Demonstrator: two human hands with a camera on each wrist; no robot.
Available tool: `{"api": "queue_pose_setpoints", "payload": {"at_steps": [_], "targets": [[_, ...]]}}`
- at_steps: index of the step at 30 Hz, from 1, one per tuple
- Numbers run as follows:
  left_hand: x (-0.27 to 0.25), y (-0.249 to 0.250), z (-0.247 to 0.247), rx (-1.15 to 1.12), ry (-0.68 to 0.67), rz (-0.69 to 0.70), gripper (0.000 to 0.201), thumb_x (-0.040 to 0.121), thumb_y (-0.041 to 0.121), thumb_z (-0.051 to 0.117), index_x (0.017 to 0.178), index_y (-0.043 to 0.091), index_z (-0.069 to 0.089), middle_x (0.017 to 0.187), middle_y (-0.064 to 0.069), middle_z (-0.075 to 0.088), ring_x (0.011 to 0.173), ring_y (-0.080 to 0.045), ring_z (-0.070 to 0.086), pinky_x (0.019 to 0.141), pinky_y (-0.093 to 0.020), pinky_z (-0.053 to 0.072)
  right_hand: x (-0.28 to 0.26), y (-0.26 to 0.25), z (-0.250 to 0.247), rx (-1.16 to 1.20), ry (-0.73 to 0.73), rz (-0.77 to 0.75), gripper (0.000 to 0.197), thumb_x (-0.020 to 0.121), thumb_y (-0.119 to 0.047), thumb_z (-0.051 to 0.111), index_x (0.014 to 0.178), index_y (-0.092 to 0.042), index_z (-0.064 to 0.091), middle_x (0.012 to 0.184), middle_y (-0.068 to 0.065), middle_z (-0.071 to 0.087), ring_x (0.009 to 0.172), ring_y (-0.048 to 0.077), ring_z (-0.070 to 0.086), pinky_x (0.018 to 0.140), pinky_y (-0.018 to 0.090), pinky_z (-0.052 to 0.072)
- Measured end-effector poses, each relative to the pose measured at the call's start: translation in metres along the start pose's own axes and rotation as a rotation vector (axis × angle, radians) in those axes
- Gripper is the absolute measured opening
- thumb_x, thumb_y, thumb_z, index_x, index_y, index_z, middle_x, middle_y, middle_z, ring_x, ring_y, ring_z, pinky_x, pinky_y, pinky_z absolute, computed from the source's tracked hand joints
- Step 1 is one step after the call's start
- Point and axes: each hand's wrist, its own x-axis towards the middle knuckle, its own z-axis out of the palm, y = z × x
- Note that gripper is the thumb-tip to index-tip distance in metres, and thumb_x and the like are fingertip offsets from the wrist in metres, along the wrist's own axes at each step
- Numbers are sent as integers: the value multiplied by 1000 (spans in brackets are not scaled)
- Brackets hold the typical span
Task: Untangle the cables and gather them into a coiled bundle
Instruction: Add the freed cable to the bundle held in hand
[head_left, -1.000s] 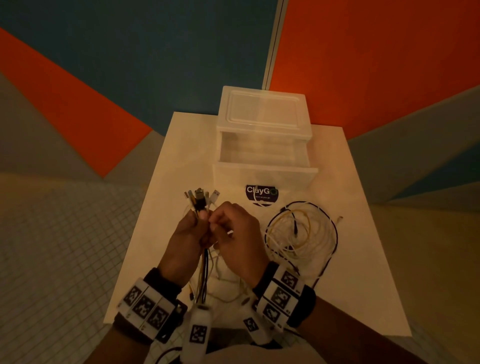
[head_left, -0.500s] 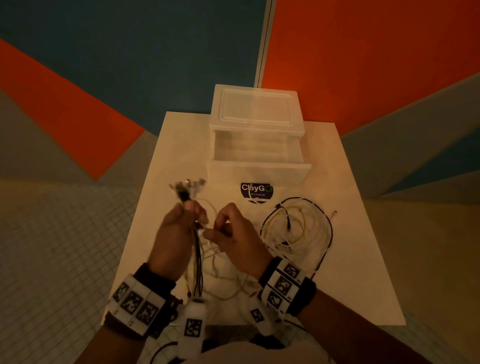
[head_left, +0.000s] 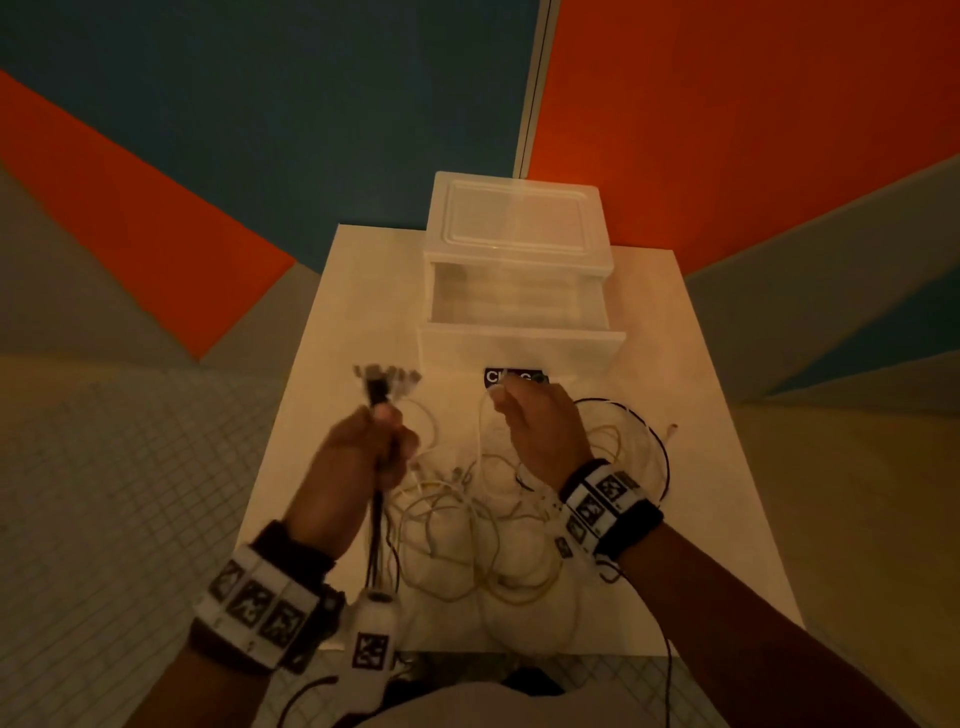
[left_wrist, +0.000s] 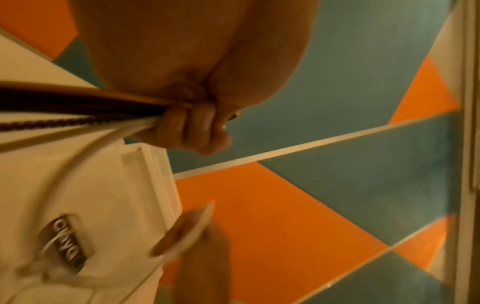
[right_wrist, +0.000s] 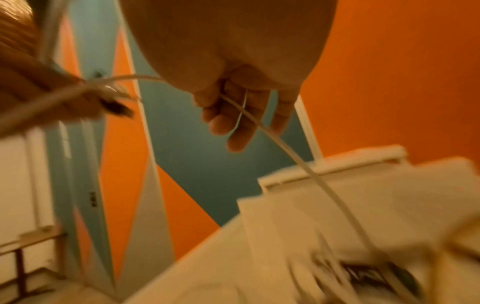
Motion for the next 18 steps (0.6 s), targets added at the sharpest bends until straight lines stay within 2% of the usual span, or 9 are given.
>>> {"api": "queue_pose_setpoints", "payload": {"at_steps": [2,3,5,6,9,11,14,16,18], "targets": [[-3,-6,14,107,-16,-19,24,103,16,39,82,13,52,84,-9,73,44,-14,38,45,-22,31,0,-29,-11,-46,24,-106,34,100,-34,39,77,-14,53,66,4,61,61,24,56,54,35,41],[-5,-6,20,90,-19,-34,22,101,16,41,82,11,51,85,-6,74,44,-14,39,46,-24,31,-2,-40,-14,-65,10,-150,29,99,-30,43,77,-14,53,67,4,62,62,25,57,54,35,41],[-5,-4,28,6,21,-83,18,96,18,45,82,10,53,75,-3,66,43,-11,41,46,-25,31,-6,-53,-15,-74,-30,-205,21,96,-22,50,77,-14,54,71,6,64,65,26,59,56,34,43],[-4,-2,29,-24,33,-113,19,97,18,44,83,11,54,77,-9,63,42,-9,40,44,-23,31,-8,-55,-13,-77,-43,-212,18,95,-19,52,77,-14,55,72,6,65,66,27,59,57,35,43],[0,1,19,-9,32,-175,25,103,17,38,84,10,51,95,-25,68,40,-7,30,39,-19,25,-12,-47,-6,-218,-42,-214,14,89,-16,60,75,-13,57,69,6,63,66,29,59,62,36,42],[4,5,10,-20,45,-211,23,103,16,38,85,8,50,101,-27,58,39,-7,28,39,-20,23,-15,-36,-3,-343,-53,-212,12,79,-14,72,74,-15,60,69,3,62,67,28,59,64,36,44],[6,7,6,-14,4,-310,23,102,9,37,83,7,49,91,-22,52,37,-7,29,38,-19,21,-21,-30,3,-416,-77,-322,17,68,-12,75,77,-20,62,72,-1,59,70,24,57,66,34,37],[5,5,12,-26,-37,-375,23,101,8,35,83,8,49,75,-16,49,37,-7,31,36,-18,22,-23,-37,4,-411,-122,-381,11,74,-14,68,82,-20,63,75,-1,60,72,22,56,67,33,32],[4,4,17,-76,-54,-384,22,101,11,35,82,10,47,62,-4,45,40,-6,32,37,-17,23,-23,-36,7,-354,-190,-382,12,81,-15,57,90,-20,62,81,0,60,76,22,54,68,34,33]]}}
